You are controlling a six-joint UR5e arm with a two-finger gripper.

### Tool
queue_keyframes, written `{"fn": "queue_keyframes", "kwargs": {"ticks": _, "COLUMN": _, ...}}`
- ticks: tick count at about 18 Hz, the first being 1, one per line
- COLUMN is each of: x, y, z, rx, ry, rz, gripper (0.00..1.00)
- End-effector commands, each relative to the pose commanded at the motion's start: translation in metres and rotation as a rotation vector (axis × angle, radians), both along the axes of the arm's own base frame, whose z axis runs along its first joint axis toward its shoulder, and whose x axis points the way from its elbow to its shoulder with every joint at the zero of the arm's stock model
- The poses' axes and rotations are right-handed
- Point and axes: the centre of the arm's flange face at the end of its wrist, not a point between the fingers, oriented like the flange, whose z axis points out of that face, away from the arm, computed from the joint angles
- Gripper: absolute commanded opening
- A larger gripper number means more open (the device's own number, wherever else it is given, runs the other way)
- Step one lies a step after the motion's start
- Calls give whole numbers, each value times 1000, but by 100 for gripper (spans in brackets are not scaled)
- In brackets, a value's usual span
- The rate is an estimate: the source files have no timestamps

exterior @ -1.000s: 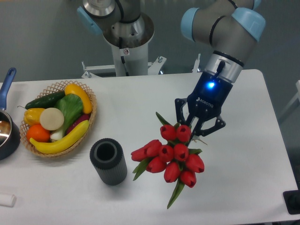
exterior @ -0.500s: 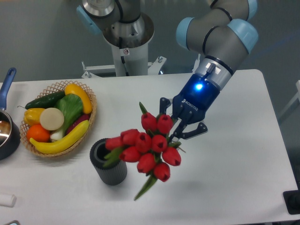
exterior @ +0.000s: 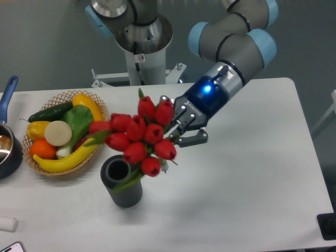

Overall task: Insert the flowers into the vase
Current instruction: 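Carry the tulip bunch toward the black vase, stems pointing down, then lower the tulip stems into the black vase opening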

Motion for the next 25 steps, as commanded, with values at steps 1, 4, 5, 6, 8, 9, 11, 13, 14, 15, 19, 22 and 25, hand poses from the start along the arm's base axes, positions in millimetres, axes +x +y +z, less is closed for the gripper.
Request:
{"fn": "queue_keyframes", "kwargs": {"ticks": 1, "x": 4, "y": 0, "z": -1, "rx": 1, "ry": -4, "rz": -4, "gripper": 22}}
{"fn": "queue_keyframes", "kwargs": {"ticks": 4, "x": 20, "y": 7, "z": 5, "rx": 6, "ry": 4, "rz": -29, "gripper": 22}}
{"fn": "queue_keyframes", "kwargs": {"ticks": 5, "x": 25, "y": 11, "z": 5, "rx": 6, "ry": 5, "rz": -40, "gripper": 22}}
{"fn": "queue_keyframes", "kwargs": {"ticks": 6, "x": 28, "y": 13, "z": 5, "rx": 6, "ry": 5, "rz": -46, "gripper": 22}}
{"fn": "queue_keyframes", "kwargs": {"ticks": 8, "x": 35, "y": 18, "z": 1, "rx": 1, "ry": -4, "rz": -61, "gripper": 22}}
{"fn": "queue_keyframes", "kwargs": {"ticks": 9, "x": 40, "y": 22, "z": -1, "rx": 0, "ry": -5, "rz": -72, "gripper": 22}}
{"fn": "queue_keyframes", "kwargs": {"ticks": 11, "x": 40, "y": 25, "z": -5, "rx": -5, "ry": -11, "rz": -74, "gripper": 22}}
{"fn": "queue_keyframes", "kwargs": {"ticks": 13, "x": 37, "y": 29, "z": -16, "rx": -12, "ry": -25, "rz": -79, "gripper": 22}}
{"fn": "queue_keyframes", "kwargs": {"ticks": 14, "x": 39, "y": 33, "z": -20, "rx": -14, "ry": -27, "rz": -87, "gripper": 22}}
{"fn": "queue_keyframes", "kwargs": {"ticks": 15, "x": 40, "y": 33, "z": -21, "rx": -14, "ry": -27, "rz": -89, "gripper": 22}}
{"fn": "queue_keyframes", "kwargs": {"ticks": 19, "x": 39, "y": 36, "z": -31, "rx": -24, "ry": -43, "rz": -92, "gripper": 22}}
{"fn": "queue_keyframes", "kwargs": {"ticks": 22, "x": 42, "y": 37, "z": -39, "rx": -32, "ry": -58, "rz": -97, "gripper": 22}}
{"fn": "queue_keyframes", "kwargs": {"ticks": 25, "x": 42, "y": 38, "z": -52, "rx": -45, "ry": -77, "rz": -98, "gripper": 22}}
